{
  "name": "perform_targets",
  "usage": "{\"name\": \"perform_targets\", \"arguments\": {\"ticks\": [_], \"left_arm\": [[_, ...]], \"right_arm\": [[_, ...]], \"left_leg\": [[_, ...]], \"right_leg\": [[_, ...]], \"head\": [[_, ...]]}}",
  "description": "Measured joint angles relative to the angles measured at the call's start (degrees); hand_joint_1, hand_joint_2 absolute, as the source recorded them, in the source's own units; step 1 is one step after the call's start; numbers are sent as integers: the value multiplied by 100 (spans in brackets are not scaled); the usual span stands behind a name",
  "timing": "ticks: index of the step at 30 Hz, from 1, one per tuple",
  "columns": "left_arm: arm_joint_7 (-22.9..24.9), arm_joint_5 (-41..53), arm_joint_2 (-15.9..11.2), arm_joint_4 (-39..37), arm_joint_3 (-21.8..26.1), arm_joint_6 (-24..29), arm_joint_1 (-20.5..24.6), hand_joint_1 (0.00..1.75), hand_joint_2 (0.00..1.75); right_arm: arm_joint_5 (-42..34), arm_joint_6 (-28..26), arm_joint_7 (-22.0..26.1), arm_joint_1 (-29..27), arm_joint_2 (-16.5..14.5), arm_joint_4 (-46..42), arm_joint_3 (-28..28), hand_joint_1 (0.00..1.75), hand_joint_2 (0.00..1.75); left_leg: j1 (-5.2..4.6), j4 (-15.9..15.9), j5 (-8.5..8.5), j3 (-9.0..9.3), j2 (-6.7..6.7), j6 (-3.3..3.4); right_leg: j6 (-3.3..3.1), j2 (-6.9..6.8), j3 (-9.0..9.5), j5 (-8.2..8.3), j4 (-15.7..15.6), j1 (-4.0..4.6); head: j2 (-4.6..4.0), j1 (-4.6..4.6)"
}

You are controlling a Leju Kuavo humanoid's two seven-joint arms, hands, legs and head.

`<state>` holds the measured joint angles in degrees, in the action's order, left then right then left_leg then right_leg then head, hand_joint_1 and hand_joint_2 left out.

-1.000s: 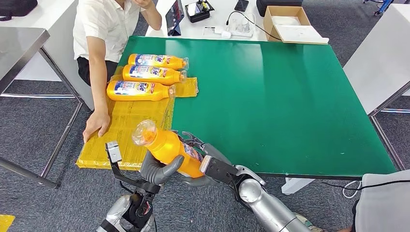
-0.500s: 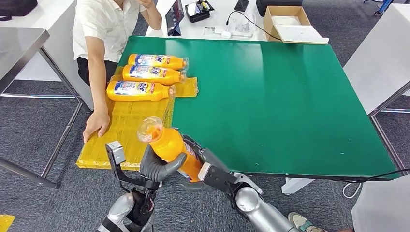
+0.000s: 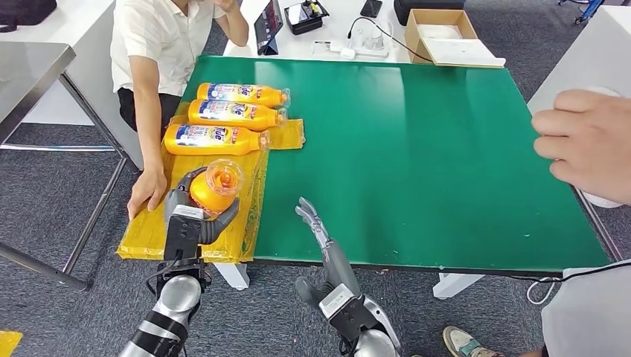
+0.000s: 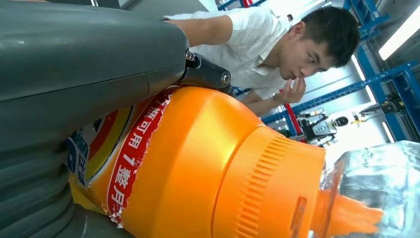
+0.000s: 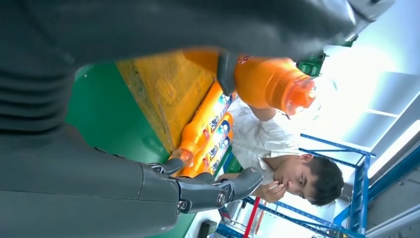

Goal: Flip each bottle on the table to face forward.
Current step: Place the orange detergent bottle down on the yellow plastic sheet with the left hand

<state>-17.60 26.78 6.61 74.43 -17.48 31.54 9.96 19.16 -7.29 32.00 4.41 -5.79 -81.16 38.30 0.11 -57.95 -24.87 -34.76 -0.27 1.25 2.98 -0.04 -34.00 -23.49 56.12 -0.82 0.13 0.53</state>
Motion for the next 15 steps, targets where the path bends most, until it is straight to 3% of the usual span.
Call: {"name": "perform_targets", "arguments": {"ticks": [7,11,15], "left_arm": [[244,665,-10,-320,17,106,221,175,175],[908,1980,-15,-1290,9,80,922,175,175],[1437,2699,-20,-2649,-26,-695,1710,175,175]], "right_arm": [[-95,-24,134,-69,-110,-114,-24,0,0],[-415,-119,215,-60,-272,-236,-23,0,0],[-904,-39,189,-22,-440,-267,-24,0,0]], "left_leg": [[1,0,1,-1,-3,-1],[4,0,9,0,-4,-10],[4,0,16,2,1,-13]], "right_leg": [[0,-1,-3,0,0,2],[-2,-1,0,2,1,3],[-17,0,-2,14,4,3]], "head": [[0,0],[0,1],[0,1]]}}
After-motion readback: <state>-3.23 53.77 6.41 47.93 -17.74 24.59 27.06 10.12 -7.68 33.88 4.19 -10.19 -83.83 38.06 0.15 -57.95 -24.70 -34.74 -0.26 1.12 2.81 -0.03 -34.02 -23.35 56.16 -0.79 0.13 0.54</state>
